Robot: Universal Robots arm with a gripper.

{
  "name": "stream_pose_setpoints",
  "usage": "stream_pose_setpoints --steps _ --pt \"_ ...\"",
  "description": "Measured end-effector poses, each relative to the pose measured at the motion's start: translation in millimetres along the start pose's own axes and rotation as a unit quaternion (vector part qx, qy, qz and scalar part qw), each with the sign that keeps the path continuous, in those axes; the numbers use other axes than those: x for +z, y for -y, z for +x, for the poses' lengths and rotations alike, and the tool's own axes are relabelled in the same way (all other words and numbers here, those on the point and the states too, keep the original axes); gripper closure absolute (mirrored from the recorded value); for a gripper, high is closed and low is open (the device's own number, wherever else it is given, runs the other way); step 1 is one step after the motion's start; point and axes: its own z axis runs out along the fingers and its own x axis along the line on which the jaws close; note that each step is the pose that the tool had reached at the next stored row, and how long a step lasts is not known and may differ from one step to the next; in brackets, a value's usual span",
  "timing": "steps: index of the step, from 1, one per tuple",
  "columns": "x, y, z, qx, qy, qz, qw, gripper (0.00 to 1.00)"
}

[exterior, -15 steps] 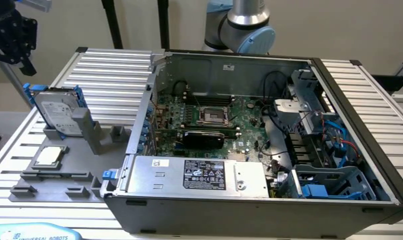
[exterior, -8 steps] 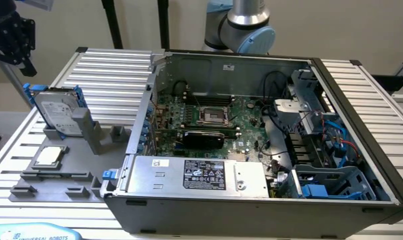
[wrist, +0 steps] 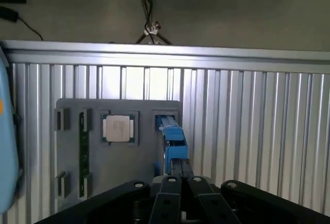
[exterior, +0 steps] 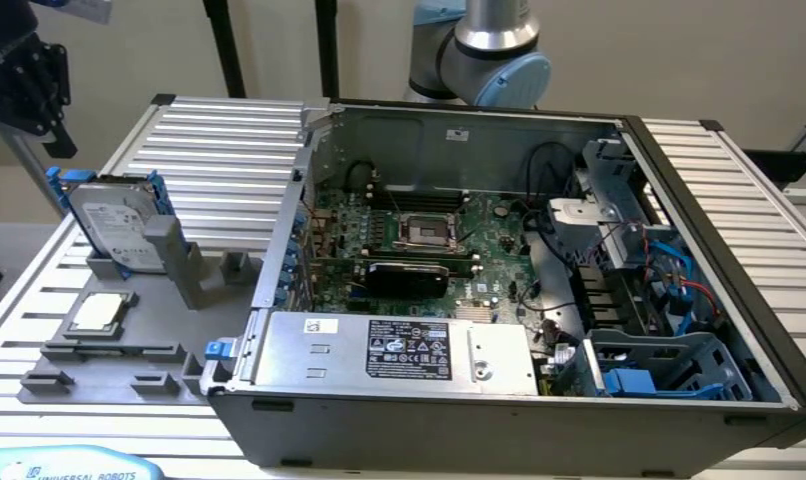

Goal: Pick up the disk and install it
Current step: 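Pick up the disk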

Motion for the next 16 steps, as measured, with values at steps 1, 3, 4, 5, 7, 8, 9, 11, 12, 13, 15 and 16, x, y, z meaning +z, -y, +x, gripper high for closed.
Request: stream_pose_setpoints --steps 1,3,4,5,7,8,9,11,12,13,15,16 --pt "0.4 2.1 0.1 -0.003 0.0000 -0.0001 1.0000 0.89" --pt "1.0 7.0 0.2 -0.005 0.0000 -0.0005 1.0000 0.89" --pt "1.4 8.3 0.2 -0.005 0.0000 -0.0006 1.0000 0.89" --pt "1.9 8.6 0.2 -0.005 0.0000 -0.0008 1.0000 0.89" --pt "2.8 8.6 0.2 -0.005 0.0000 -0.0015 1.0000 0.89" --pt "3.3 8.7 0.2 -0.005 0.0000 -0.0018 1.0000 0.89" --pt "3.7 8.7 0.3 -0.004 0.0000 -0.0021 1.0000 0.89" --pt "4.6 8.7 0.3 -0.003 0.0001 -0.0032 1.0000 0.89" --pt "4.9 8.6 0.3 -0.002 0.0001 -0.0038 1.0000 0.89" --pt "5.2 8.2 0.3 -0.001 0.0002 -0.0048 1.0000 0.89" --pt "5.6 7.1 0.2 0.001 0.0003 -0.0065 1.0000 0.89" --pt "5.7 6.5 0.2 0.001 0.0003 -0.0072 1.0000 0.89"
